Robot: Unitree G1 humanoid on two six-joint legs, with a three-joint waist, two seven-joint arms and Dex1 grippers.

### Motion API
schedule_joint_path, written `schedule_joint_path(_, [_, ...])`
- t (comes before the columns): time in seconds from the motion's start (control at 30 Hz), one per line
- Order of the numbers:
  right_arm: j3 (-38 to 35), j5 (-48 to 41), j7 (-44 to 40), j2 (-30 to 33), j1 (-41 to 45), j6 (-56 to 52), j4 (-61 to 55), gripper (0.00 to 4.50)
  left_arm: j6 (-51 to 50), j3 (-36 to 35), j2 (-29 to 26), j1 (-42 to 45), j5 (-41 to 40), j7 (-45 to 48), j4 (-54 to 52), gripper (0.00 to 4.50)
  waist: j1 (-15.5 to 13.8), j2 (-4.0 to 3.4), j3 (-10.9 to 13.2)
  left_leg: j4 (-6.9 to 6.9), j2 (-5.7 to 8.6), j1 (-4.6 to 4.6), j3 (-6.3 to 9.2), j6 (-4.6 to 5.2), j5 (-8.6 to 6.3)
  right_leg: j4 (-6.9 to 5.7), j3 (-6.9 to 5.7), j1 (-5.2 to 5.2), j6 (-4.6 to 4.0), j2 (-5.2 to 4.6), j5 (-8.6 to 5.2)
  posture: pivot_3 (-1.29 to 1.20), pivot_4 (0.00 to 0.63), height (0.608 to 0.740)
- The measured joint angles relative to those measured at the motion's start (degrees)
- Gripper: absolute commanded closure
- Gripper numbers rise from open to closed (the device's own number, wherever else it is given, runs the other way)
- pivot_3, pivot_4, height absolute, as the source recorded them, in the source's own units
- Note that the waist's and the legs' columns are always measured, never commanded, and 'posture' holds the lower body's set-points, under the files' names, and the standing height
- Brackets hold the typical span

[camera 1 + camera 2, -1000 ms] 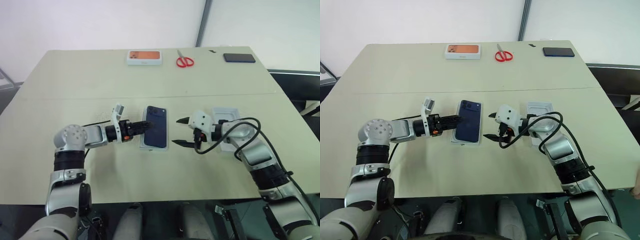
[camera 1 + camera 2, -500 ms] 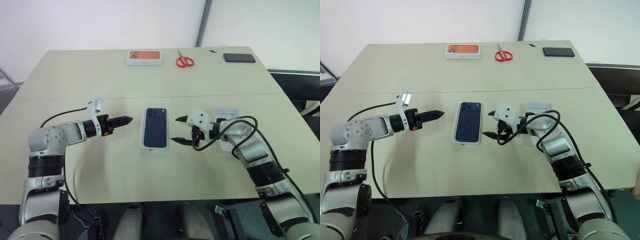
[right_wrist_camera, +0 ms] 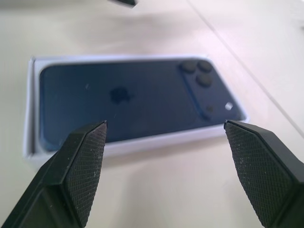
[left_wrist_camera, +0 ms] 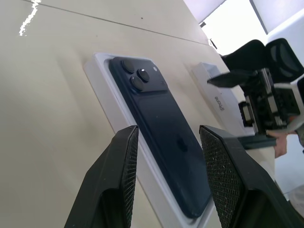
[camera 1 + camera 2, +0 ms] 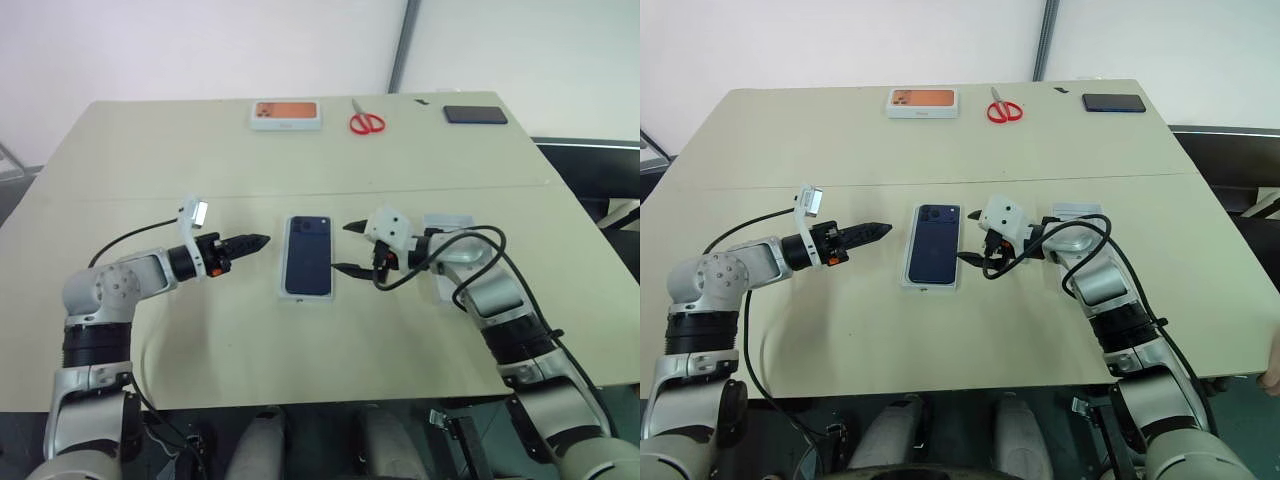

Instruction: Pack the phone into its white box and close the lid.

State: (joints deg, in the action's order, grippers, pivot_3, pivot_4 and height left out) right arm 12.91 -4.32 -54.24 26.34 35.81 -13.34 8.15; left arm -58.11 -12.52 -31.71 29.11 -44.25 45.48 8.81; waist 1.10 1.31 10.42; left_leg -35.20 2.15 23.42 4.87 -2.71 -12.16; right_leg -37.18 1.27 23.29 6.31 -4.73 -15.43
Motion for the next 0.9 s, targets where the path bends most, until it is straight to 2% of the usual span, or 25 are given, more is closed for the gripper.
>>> schedule_joint_path(0.13, [0.2, 0.5, 1.4, -2.0, 0.5, 0.1, 1.1, 3.23, 1.2, 0.0, 0.0, -0.3, 0.3, 0.3, 0.0, 2.35, -0.2, 0.0, 0.0, -0.01, 0.01, 0.0, 0.0, 0.0, 0.0, 0.01, 0.0, -0.02, 0.0, -0.02, 0.0, 0.0, 0.15, 0.74])
schedule_joint_path(0.17, [0.7, 0.9, 1.6, -2.4, 0.5, 0.3, 1.1, 3.59, 1.1, 0.0, 0.1, -0.3, 0.1, 0.4, 0.0, 2.35, -0.2, 0.0, 0.0, -0.01, 0.01, 0.01, 0.0, 0.0, 0.0, 0.01, 0.0, -0.02, 0.0, -0.02, 0.0, 0.0, 0.15, 0.74])
schedule_joint_path(0.53, [5.4, 8.1, 8.9, -8.5, 3.9, 4.1, 8.6, 3.59, 1.2, -0.1, 0.5, -1.7, -0.2, 0.5, -1.4, 2.35, 0.1, -0.01, 0.0, 0.01, 0.01, 0.0, 0.01, 0.0, 0.0, -0.02, 0.02, 0.04, -0.01, 0.01, 0.0, 0.0, 0.15, 0.74])
schedule_joint_path(0.9, [10.4, 10.3, 5.3, -9.4, 2.2, 6.6, 6.5, 3.59, 1.2, -0.1, 1.0, -2.6, -0.3, -0.7, -3.1, 2.35, 0.2, -0.01, 0.0, 0.01, 0.0, -0.04, 0.02, 0.0, 0.0, -0.05, 0.02, 0.01, 0.0, 0.04, 0.0, 0.0, 0.15, 0.74])
